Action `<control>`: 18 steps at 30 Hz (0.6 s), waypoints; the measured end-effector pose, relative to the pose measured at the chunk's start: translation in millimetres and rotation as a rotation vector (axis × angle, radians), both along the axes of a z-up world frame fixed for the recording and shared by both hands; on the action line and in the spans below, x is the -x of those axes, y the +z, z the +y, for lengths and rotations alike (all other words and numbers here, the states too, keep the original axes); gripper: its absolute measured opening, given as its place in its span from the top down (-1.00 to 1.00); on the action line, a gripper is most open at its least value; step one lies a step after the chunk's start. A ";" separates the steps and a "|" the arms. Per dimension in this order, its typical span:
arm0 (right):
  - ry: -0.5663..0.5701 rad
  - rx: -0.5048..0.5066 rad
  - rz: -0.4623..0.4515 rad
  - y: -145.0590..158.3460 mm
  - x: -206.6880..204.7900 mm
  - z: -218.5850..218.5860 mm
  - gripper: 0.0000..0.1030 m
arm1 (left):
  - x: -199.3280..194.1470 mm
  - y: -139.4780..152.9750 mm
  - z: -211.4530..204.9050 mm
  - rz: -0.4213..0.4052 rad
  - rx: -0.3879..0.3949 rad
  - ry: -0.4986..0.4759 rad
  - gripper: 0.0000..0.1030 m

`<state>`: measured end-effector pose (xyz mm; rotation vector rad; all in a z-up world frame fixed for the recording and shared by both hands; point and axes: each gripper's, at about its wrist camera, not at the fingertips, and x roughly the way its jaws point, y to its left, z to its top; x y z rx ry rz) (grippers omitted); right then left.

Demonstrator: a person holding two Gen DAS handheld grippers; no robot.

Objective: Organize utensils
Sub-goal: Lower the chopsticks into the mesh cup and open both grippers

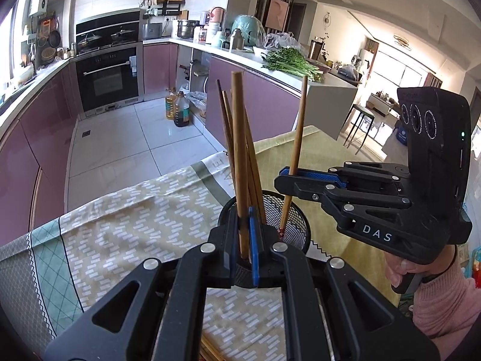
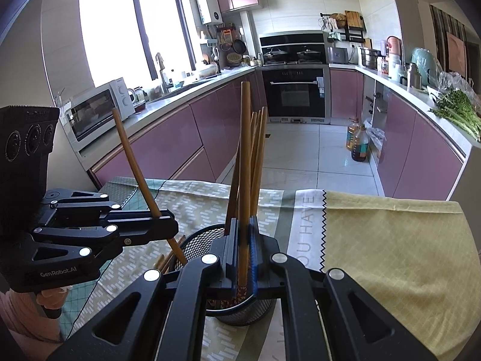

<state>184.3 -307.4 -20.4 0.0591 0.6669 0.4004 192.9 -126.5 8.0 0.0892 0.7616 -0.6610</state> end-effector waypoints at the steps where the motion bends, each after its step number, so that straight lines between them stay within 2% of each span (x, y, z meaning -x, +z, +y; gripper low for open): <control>1: -0.004 -0.002 0.006 -1.4 -2.2 -0.1 0.88 | -2.4 -0.5 0.1 0.005 0.004 0.004 0.85; 11: -0.030 -0.010 0.017 -8.7 -13.4 -0.6 0.85 | -13.8 -7.8 1.2 0.011 0.023 0.024 0.84; 18: -0.038 -0.023 0.002 -8.2 -5.8 -2.5 0.78 | -1.3 -7.3 21.2 -0.032 0.045 0.073 0.83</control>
